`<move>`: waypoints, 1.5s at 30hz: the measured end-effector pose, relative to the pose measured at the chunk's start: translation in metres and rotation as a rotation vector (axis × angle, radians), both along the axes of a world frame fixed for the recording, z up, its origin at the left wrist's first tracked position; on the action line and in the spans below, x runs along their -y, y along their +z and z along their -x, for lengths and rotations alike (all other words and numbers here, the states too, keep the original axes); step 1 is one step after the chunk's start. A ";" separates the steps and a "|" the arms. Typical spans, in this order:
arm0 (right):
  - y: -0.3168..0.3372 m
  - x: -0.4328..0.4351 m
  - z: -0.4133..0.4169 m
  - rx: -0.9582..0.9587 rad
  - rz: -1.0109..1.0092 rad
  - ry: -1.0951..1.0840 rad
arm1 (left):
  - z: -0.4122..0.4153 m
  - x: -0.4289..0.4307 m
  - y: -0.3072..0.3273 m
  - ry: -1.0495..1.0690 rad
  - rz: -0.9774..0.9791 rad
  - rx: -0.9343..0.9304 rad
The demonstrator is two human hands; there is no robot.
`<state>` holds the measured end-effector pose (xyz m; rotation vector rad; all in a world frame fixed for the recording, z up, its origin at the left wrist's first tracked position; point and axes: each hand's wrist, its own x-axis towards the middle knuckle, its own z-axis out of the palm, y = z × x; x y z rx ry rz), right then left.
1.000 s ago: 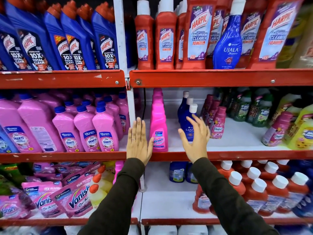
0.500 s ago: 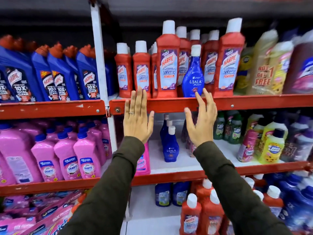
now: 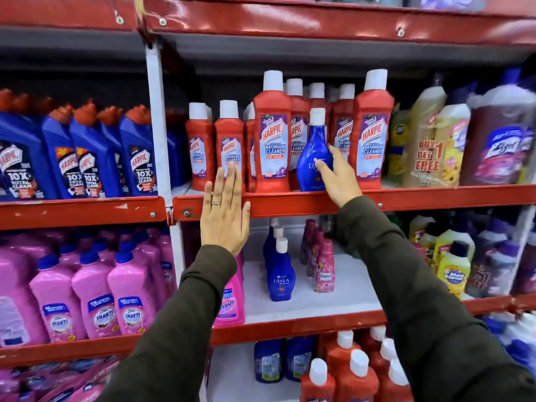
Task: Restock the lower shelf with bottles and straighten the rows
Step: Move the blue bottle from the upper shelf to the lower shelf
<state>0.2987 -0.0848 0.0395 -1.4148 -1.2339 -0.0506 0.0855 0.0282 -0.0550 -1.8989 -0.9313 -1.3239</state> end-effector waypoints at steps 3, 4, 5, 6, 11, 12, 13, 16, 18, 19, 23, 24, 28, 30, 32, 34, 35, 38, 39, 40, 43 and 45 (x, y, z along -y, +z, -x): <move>0.003 0.000 -0.003 -0.089 -0.015 0.063 | -0.001 -0.002 -0.002 -0.006 -0.002 0.008; 0.004 0.001 -0.003 -0.114 -0.021 0.077 | -0.001 -0.003 -0.002 -0.008 0.000 0.006; 0.004 0.002 -0.002 -0.133 -0.033 0.090 | -0.001 -0.003 -0.002 -0.009 0.001 0.003; 0.004 0.003 -0.002 -0.145 -0.046 0.097 | -0.001 -0.004 -0.003 -0.011 -0.001 -0.001; 0.006 0.004 -0.001 -0.149 -0.131 0.100 | -0.001 -0.005 -0.003 -0.006 -0.015 -0.004; 0.009 0.005 -0.001 -0.153 -0.145 0.103 | -0.001 -0.006 -0.004 0.002 -0.015 -0.006; 0.011 0.005 0.000 -0.152 -0.159 0.103 | -0.001 -0.006 -0.003 0.008 -0.014 -0.007; 0.019 0.008 0.000 -0.155 -0.204 0.122 | -0.001 -0.006 -0.003 0.011 -0.008 -0.007; 0.021 0.012 0.002 -0.162 -0.218 0.146 | -0.001 -0.005 -0.003 0.009 -0.005 -0.007; 0.020 0.015 0.004 -0.164 -0.217 0.156 | -0.001 -0.005 -0.003 0.006 -0.005 -0.006; 0.012 0.028 0.013 -0.174 -0.226 0.207 | -0.001 -0.005 -0.005 -0.003 0.003 0.001; 0.009 0.031 0.015 -0.179 -0.235 0.217 | -0.002 -0.004 -0.006 -0.004 0.007 0.003; 0.000 0.044 0.022 -0.197 -0.274 0.221 | -0.001 -0.002 -0.006 -0.031 0.027 0.008; -0.003 0.050 0.025 -0.210 -0.285 0.234 | -0.001 -0.001 -0.005 -0.036 0.039 0.009; -0.008 0.056 0.028 -0.229 -0.280 0.264 | -0.001 0.001 -0.004 -0.040 0.050 0.010; -0.016 0.060 0.030 -0.229 -0.259 0.286 | 0.000 0.003 -0.005 -0.045 0.053 0.011; -0.022 0.062 0.030 -0.226 -0.243 0.293 | 0.001 0.005 -0.006 -0.049 0.054 0.013; -0.048 0.065 0.035 -0.236 -0.198 0.319 | 0.003 0.013 -0.022 -0.051 0.055 0.015; -0.060 0.066 0.037 -0.240 -0.179 0.331 | 0.004 0.016 -0.032 -0.056 0.057 0.019; -0.073 0.065 0.038 -0.244 -0.159 0.343 | 0.004 0.018 -0.041 -0.064 0.062 0.027; -0.114 0.061 0.043 -0.281 -0.097 0.358 | 0.006 0.022 -0.077 -0.079 0.104 0.037; -0.144 0.055 0.046 -0.311 -0.050 0.370 | 0.008 0.022 -0.104 -0.085 0.137 0.033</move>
